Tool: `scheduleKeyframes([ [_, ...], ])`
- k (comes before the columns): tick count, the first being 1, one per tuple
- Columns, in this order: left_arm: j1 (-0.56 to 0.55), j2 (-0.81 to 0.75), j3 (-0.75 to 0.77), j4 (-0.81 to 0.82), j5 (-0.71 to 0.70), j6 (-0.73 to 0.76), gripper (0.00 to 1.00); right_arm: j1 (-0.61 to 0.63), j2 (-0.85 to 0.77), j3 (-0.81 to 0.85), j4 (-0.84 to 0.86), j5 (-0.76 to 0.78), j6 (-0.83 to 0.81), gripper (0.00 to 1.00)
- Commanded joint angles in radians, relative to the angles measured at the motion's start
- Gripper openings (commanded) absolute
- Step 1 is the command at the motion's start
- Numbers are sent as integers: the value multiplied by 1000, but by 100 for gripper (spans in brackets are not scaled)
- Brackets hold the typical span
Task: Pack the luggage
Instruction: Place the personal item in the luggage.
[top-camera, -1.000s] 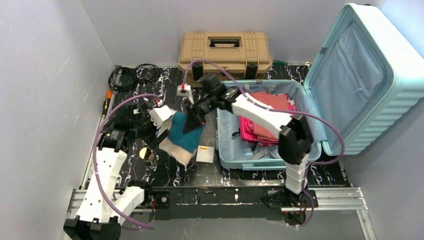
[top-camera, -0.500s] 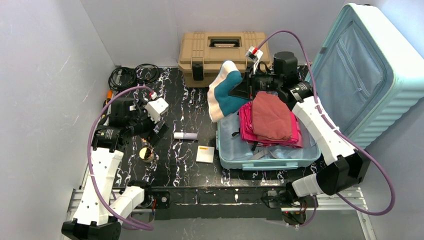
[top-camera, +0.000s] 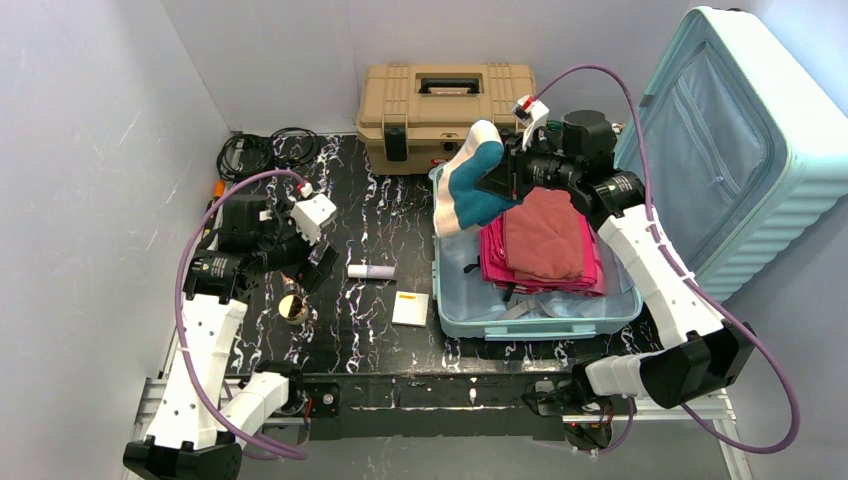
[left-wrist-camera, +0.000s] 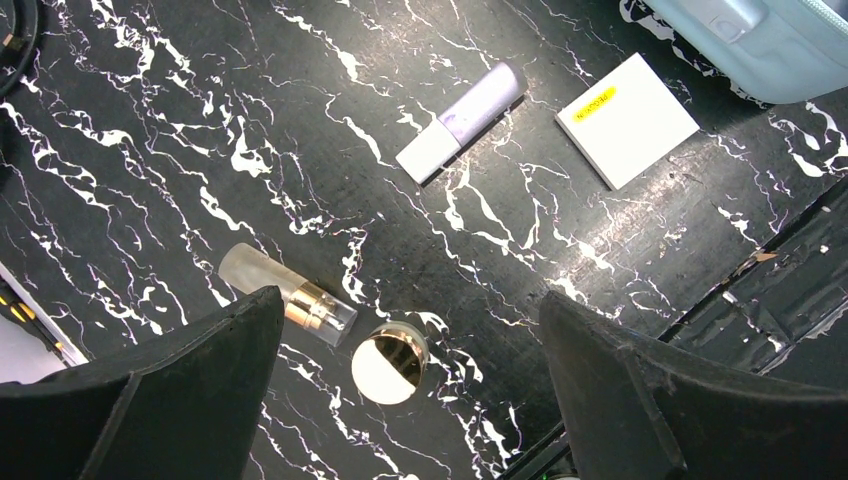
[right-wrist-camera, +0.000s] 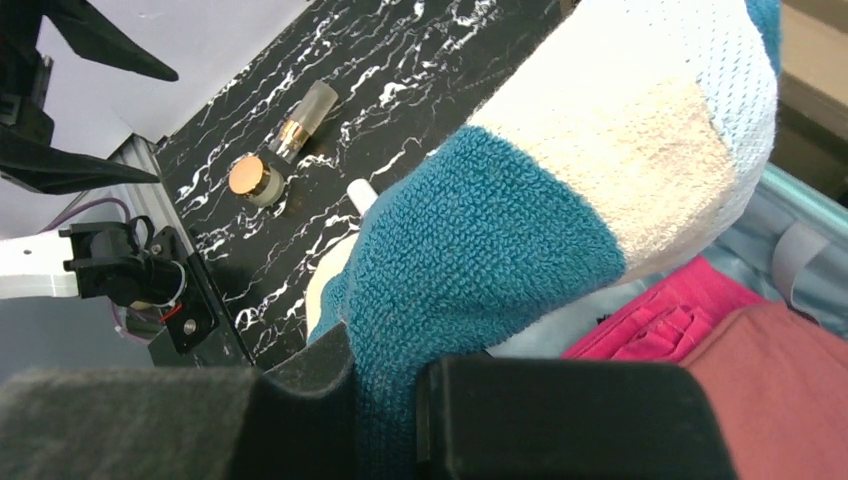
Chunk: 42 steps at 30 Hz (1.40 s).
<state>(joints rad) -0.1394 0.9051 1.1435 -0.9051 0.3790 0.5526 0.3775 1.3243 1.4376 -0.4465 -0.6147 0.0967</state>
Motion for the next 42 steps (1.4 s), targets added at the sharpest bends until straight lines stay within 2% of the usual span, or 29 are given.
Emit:
scheduleKeyframes([
  [1,1,-14,-18,0,21,-11,98,-25,-55,-35,52,28,52,1],
  [13,2,21,-12,14,31,-19,98,-126,-112,-201,16,136,53,1],
  [24,1,13,-24,17,19,-5,98,-212,-117,-213,-82,194,-11,1],
  [26,2,16,-24,20,23,-7,98,-216,-94,-185,-68,162,-15,1],
  [33,1,16,-16,25,28,-15,98,-215,-21,-48,13,-153,-149,1],
  [36,2,18,-20,26,21,-9,98,-218,-52,-111,44,-105,-183,1],
  [42,1,25,-30,35,21,-4,98,-269,-59,-273,-35,105,-134,1],
])
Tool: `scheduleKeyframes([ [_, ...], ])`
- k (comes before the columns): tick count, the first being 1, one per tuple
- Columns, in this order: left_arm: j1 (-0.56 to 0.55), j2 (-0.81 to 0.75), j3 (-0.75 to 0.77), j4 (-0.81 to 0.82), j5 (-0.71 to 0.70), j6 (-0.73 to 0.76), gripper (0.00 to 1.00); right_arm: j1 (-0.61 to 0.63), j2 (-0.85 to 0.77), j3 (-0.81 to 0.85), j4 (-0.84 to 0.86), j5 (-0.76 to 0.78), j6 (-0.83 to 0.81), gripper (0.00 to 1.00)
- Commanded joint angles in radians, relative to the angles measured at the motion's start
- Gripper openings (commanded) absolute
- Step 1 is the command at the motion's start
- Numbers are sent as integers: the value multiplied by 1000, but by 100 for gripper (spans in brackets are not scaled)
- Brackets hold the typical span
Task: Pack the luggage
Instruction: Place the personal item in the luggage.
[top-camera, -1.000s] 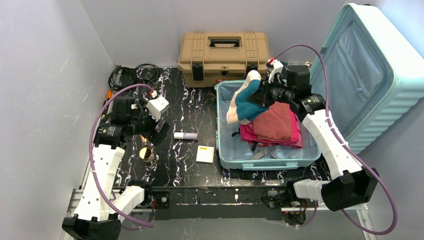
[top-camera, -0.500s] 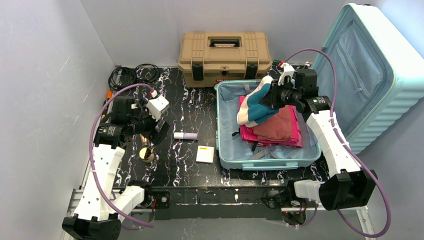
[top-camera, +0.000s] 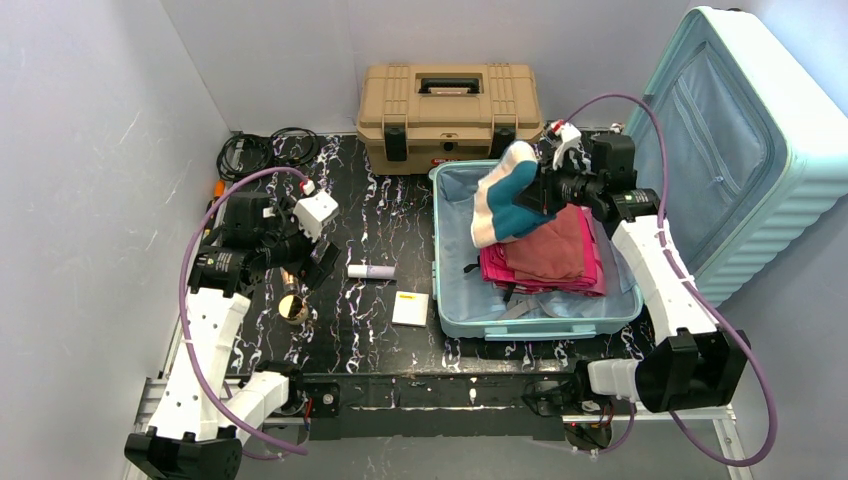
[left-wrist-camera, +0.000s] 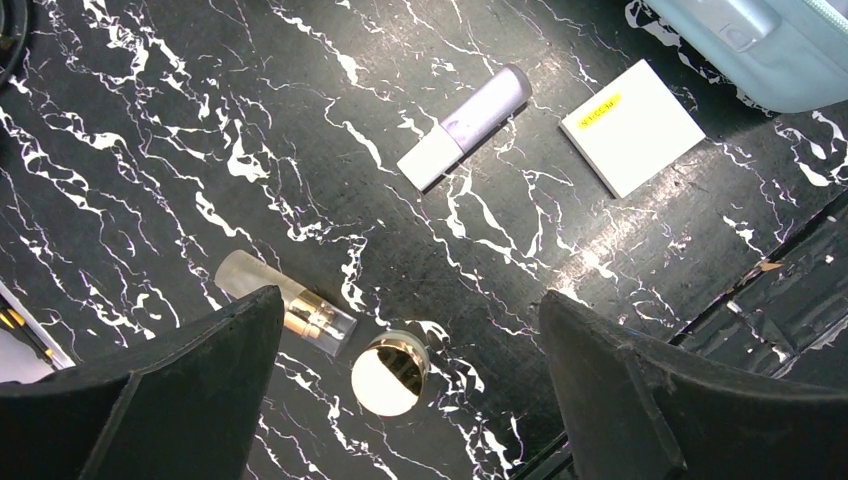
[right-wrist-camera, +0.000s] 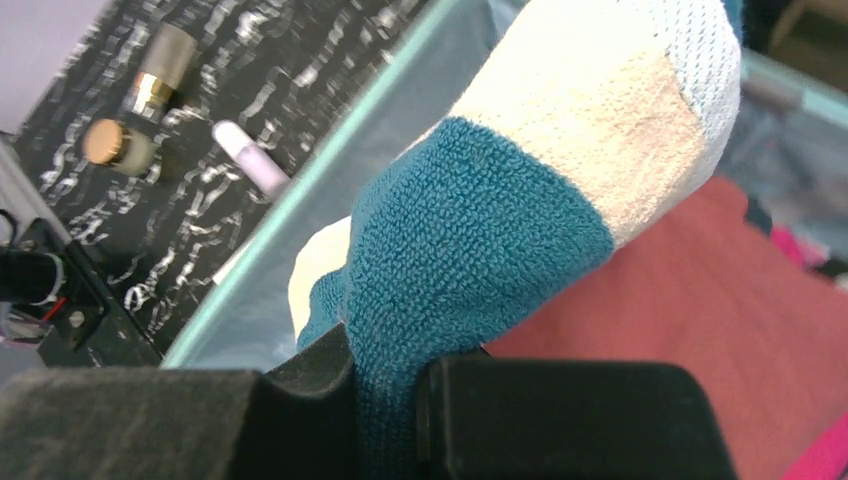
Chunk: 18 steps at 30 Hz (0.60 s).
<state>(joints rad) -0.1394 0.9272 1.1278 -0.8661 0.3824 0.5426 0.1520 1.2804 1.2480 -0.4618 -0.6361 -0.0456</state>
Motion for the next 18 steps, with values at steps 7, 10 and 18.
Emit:
scheduleKeyframes([
  [7,1,8,-13,0,18,7,98,-189,24,-98,-185,250,29,16],
  [10,2,8,-14,3,23,2,98,-203,35,-80,-204,318,29,22],
  [18,1,2,-25,10,22,-5,98,-208,112,-21,-211,357,21,59],
])
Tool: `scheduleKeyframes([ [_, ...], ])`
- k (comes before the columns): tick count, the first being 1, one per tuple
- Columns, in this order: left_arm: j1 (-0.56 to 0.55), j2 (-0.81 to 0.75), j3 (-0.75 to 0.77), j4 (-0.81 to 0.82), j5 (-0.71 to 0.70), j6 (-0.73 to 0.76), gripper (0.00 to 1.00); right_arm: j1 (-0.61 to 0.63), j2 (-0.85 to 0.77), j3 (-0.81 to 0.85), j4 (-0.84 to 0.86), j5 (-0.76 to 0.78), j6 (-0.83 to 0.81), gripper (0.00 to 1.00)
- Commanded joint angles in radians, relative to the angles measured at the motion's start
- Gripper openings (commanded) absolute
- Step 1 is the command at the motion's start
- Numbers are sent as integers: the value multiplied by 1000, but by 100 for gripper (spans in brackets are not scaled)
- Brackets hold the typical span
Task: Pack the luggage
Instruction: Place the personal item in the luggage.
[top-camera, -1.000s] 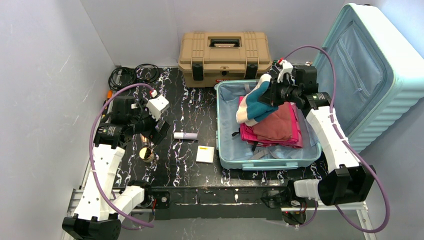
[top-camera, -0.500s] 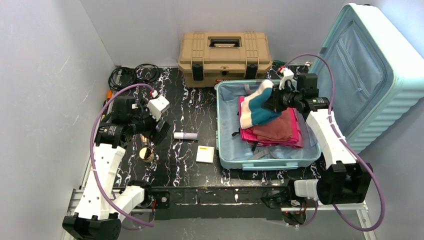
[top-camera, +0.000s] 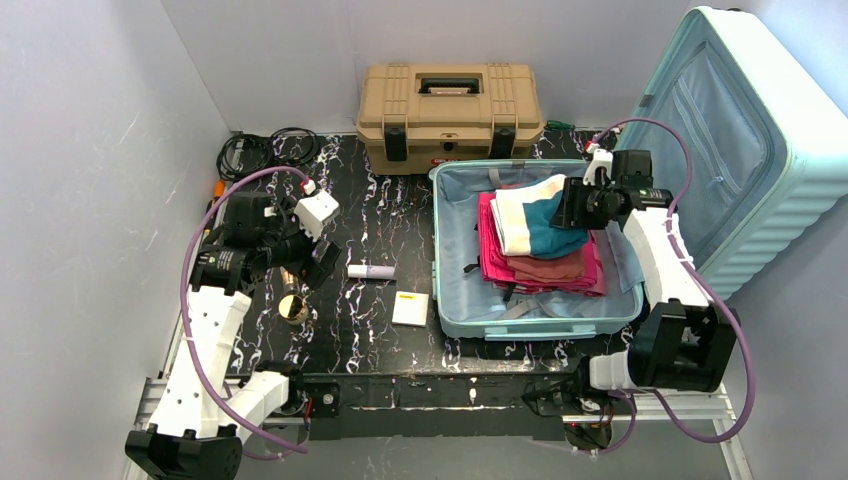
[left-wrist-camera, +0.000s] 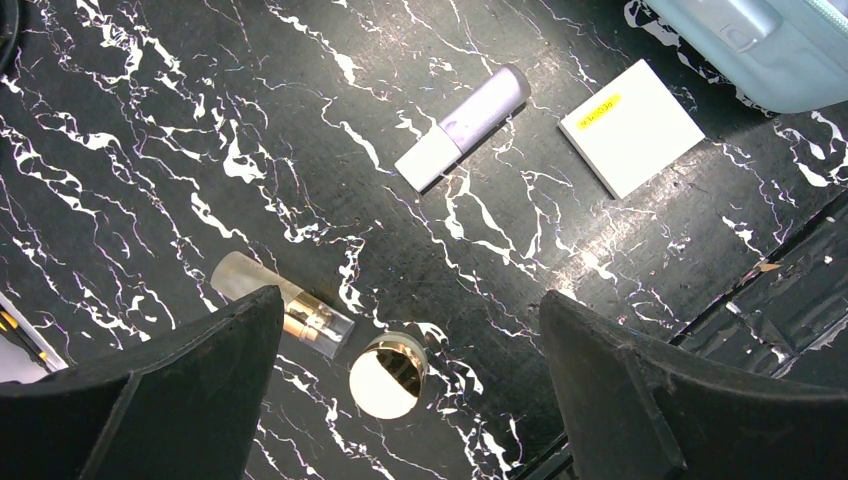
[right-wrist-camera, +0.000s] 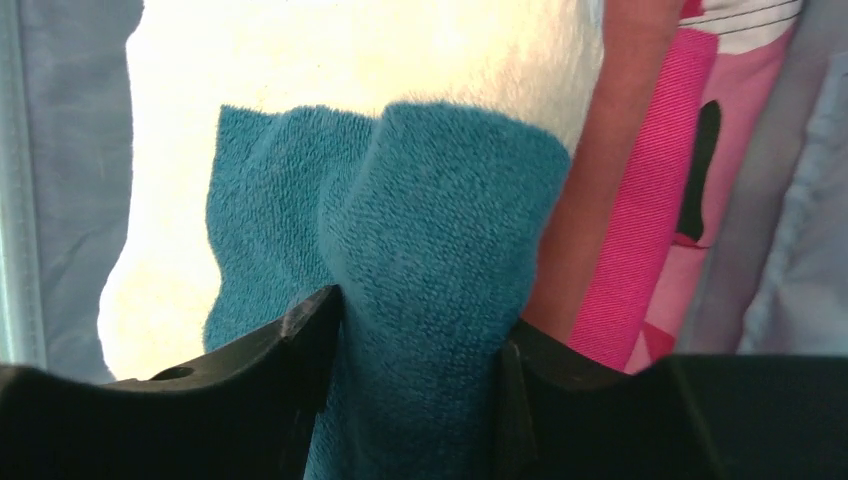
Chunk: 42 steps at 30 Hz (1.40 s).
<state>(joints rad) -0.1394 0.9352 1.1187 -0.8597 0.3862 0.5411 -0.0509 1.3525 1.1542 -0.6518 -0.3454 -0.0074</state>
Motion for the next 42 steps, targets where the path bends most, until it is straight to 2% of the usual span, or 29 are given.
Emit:
scheduleKeyframes([
  [1,1,-8,-15,1,14,-1,98,-6,47,83,-42,87,-31,63],
  [6,1,-9,-14,-5,8,7,98,-6,16,144,-84,248,-134,77],
  [10,1,-1,-17,-4,13,5,98,-6,-72,210,-65,302,-265,90],
  [12,1,-1,-17,-4,13,4,98,-6,-106,249,-79,209,-398,91],
  [14,2,-1,-14,-3,12,2,98,-6,-146,258,-151,59,-591,91],
  [16,1,0,-12,-3,13,0,98,-4,-187,236,-258,-94,-812,94],
  [19,1,4,-11,-4,13,-3,98,-2,-267,143,-342,-220,-1088,95],
  [22,1,7,-12,-3,14,-8,98,4,-266,117,-445,-293,-1263,92],
  [28,1,18,-21,-1,16,-16,98,47,-254,68,-479,-331,-1396,88],
  [34,1,27,-33,4,5,-14,98,293,-268,-76,-292,-107,-1267,87],
  [42,1,34,-43,5,-7,-16,98,310,-243,-118,-102,-44,-1181,80],
])
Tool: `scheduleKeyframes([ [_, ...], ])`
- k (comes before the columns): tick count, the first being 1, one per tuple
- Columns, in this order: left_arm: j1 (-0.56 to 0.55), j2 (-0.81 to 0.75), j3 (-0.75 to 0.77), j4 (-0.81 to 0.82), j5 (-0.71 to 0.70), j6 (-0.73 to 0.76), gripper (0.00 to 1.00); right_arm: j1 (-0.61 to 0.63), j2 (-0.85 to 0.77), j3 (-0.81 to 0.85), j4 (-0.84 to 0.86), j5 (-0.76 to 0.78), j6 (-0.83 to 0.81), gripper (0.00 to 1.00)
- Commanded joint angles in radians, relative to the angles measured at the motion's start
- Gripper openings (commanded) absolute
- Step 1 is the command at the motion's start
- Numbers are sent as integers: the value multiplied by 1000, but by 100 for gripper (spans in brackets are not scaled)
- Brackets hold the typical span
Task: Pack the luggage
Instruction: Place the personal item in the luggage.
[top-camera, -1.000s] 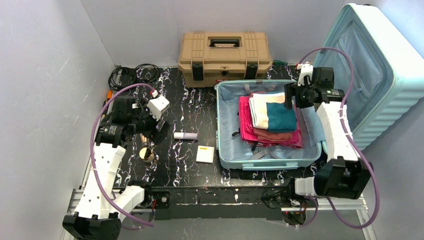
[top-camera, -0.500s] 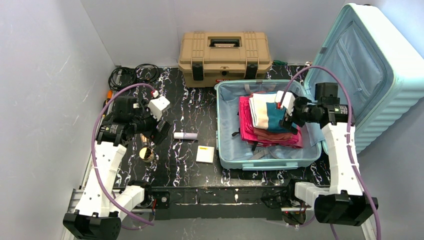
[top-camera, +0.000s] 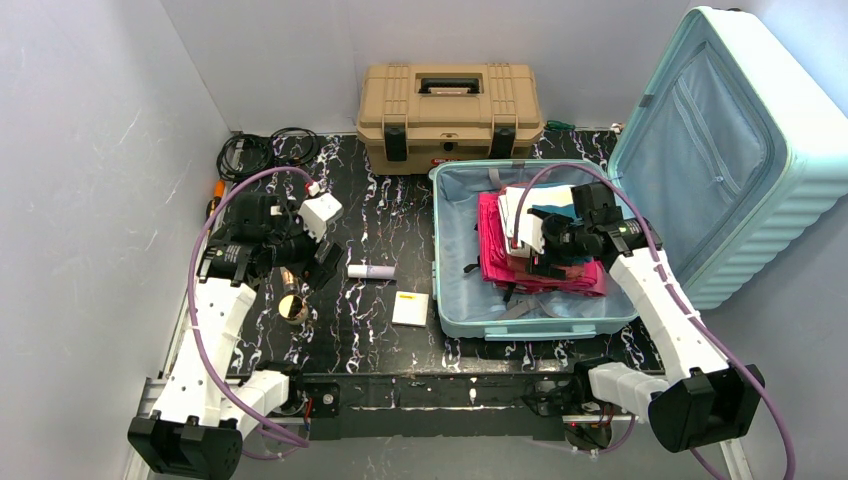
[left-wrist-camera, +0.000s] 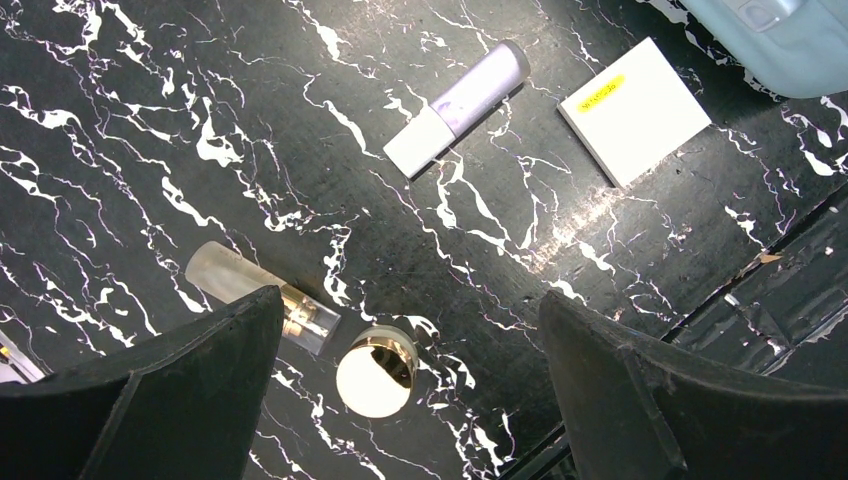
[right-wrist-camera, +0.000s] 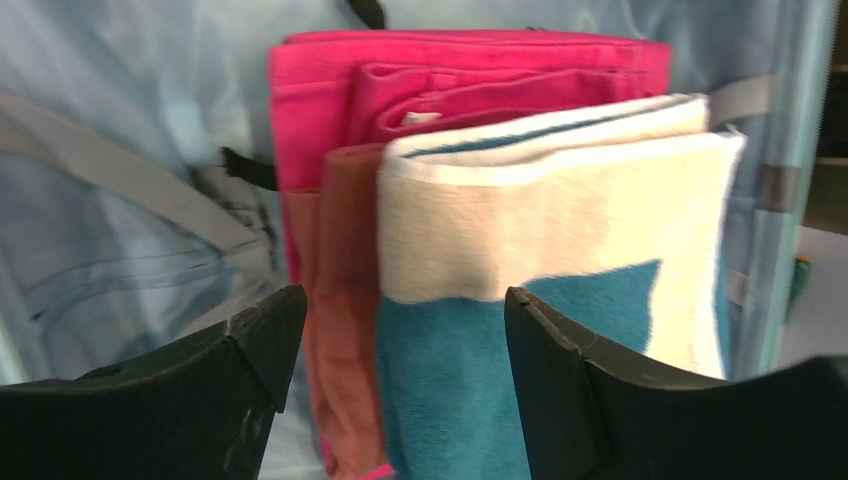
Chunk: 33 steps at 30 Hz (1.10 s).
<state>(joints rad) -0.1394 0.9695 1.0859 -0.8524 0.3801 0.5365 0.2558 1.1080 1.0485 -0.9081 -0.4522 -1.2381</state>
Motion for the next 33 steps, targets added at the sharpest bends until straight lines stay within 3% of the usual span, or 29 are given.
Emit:
scheduleKeyframes([
  [1,1,0,-11,-1,-1,-12,98,3,5,-20,173,76,51,79],
  [10,1,2,-15,-1,-1,-13,98,29,16,-55,180,68,38,76],
  [20,1,3,-14,-2,-4,-17,98,45,12,-138,333,168,98,72],
  [24,1,5,-17,-2,-6,-17,98,51,10,-160,380,199,116,59],
  [33,1,2,-16,-1,-15,-18,98,51,18,-162,447,195,200,13],
])
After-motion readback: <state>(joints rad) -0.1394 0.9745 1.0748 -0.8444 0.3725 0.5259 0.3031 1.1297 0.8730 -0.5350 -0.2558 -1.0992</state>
